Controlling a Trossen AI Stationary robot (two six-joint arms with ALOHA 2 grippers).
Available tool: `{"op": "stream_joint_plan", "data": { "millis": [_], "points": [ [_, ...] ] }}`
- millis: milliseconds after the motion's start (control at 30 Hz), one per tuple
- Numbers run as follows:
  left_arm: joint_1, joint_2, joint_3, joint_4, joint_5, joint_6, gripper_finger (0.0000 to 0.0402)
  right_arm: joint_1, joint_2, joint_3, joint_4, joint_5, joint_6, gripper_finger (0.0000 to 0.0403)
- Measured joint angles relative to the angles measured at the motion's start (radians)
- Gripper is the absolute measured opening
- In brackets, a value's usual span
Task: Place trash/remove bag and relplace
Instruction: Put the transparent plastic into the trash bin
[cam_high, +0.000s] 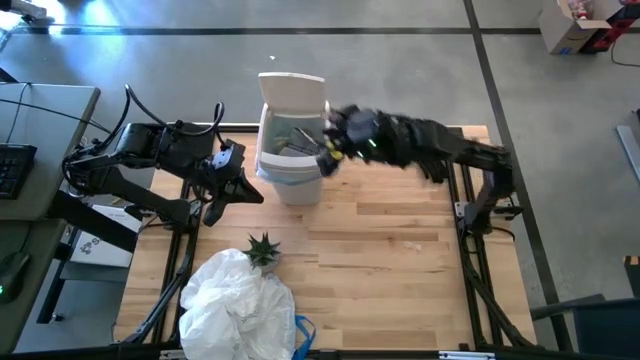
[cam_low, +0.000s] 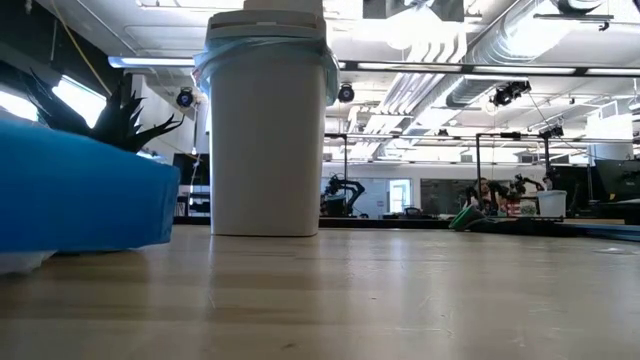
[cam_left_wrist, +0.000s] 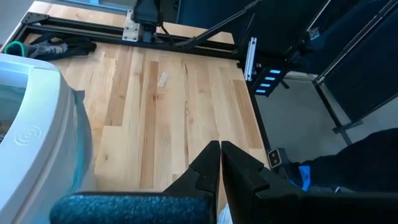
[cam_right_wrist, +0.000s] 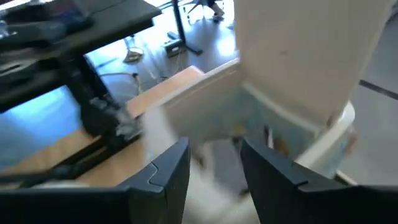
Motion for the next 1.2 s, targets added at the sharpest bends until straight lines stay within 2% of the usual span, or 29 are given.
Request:
{"op": "stream_joint_plan", "data": {
  "millis": [133,300,333,467,567,700,833,1067,1200],
  "points": [
    [0.000,0.000,0.000,0.000,0.000,0.004,0.0000,0.148,-0.066,0.003,-0.186,0.108,0.133,0.0133],
    [0.000,0.015,0.000,0.015,0.003,0.016,0.0000,0.279,-0.072,-0.007,-0.662,0.138,0.604,0.0133],
    [0.001,0.022,0.000,0.026,0.004,0.017,0.0000,0.305,-0.070,-0.029,-0.685,0.133,0.694,0.0133],
    [0.002,0.059,0.000,0.082,0.050,0.044,0.0000,0.395,-0.096,-0.193,-0.585,0.069,0.830,0.0133],
    [0.003,0.100,0.001,0.109,0.105,0.054,0.0000,0.427,-0.096,-0.330,-0.663,-0.003,1.000,0.0133],
    [0.003,0.152,0.001,0.124,0.154,0.070,0.0000,0.459,-0.108,-0.543,-0.643,-0.158,1.222,0.0133],
    [0.003,0.189,0.001,0.124,0.189,0.086,0.0000,0.485,-0.119,-0.727,-0.516,-0.289,1.355,0.0133],
    [0.003,0.215,0.000,0.129,0.198,0.097,0.0000,0.514,-0.142,-1.002,-0.211,-0.316,1.513,0.0133],
    [0.003,0.215,0.000,0.131,0.201,0.097,0.0000,0.519,-0.153,-1.110,-0.174,-0.309,1.598,0.0133]
  ]
}}
